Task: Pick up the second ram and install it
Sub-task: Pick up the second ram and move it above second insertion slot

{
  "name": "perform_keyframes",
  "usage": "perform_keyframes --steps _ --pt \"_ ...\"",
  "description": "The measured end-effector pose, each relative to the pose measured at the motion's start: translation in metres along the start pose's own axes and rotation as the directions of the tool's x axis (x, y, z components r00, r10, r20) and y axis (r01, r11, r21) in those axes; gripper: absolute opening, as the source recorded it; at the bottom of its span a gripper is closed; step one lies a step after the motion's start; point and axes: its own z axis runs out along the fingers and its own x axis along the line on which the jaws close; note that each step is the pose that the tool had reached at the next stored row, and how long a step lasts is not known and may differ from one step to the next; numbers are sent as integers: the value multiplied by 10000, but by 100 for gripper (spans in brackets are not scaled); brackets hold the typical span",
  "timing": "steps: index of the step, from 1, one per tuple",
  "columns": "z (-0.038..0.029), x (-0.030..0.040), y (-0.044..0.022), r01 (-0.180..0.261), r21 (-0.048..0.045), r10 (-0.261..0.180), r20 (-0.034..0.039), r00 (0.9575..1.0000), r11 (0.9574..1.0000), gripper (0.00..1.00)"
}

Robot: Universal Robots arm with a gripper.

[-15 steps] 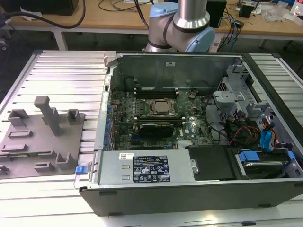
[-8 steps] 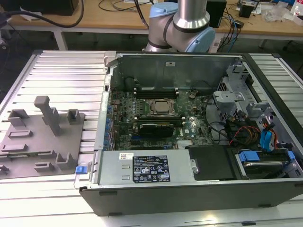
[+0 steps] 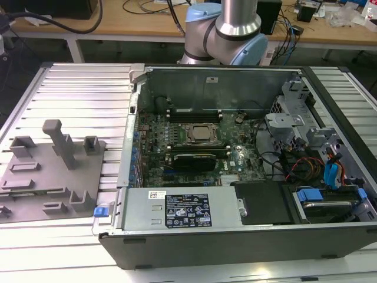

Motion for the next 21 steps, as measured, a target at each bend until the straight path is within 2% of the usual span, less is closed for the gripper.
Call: perform_keyframes --steps 18,21 --pt "0 0 0 437 -11 -437 -20 9990 9990 11" --pt "0 0 0 803 -21 -803 -35 9968 9968 11"
